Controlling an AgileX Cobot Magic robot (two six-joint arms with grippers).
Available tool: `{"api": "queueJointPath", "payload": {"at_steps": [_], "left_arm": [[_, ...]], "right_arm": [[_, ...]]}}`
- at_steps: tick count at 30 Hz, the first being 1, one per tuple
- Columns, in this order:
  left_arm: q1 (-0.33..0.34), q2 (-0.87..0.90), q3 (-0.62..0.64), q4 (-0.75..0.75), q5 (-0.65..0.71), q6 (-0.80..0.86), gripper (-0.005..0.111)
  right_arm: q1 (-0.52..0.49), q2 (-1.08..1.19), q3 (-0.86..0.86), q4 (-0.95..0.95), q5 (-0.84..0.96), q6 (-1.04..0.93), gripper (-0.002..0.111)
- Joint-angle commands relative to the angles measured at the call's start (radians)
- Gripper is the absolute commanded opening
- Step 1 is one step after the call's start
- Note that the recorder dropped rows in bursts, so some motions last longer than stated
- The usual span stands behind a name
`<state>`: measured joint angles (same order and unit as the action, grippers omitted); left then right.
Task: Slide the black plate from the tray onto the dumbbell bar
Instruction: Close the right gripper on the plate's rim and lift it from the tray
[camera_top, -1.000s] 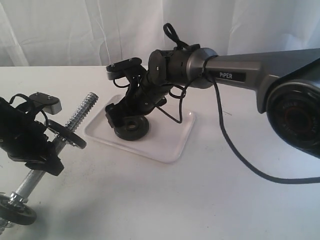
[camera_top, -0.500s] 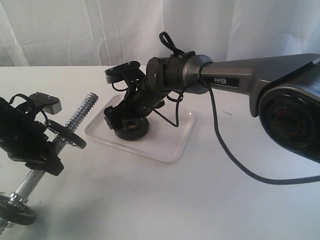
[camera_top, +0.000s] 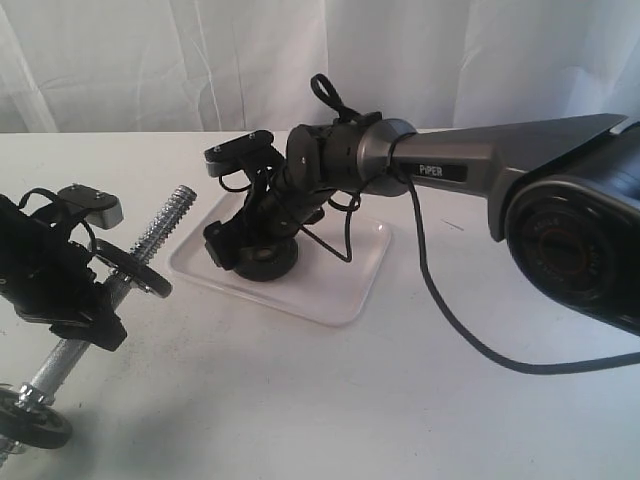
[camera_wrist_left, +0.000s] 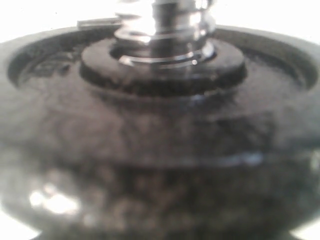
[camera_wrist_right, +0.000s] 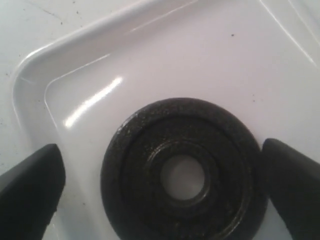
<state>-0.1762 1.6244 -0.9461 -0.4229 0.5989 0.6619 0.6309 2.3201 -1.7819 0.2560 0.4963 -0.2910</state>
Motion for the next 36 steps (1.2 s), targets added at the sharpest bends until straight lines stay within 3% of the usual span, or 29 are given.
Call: {"api": "queueJointPath", "payload": {"at_steps": [1, 36], "left_arm": [[-0.004, -0.054, -0.020, -0.069, 0.008, -0.004, 0.000], [-0.004, -0.054, -0.020, -0.069, 0.008, -0.004, 0.000]], "right_arm": [[0.001, 0.015, -0.002, -0.006, -0.006, 0.001, 0.105], [0.001, 0.031, -0.002, -0.144, -0.014, 0.007, 0.104]]}}
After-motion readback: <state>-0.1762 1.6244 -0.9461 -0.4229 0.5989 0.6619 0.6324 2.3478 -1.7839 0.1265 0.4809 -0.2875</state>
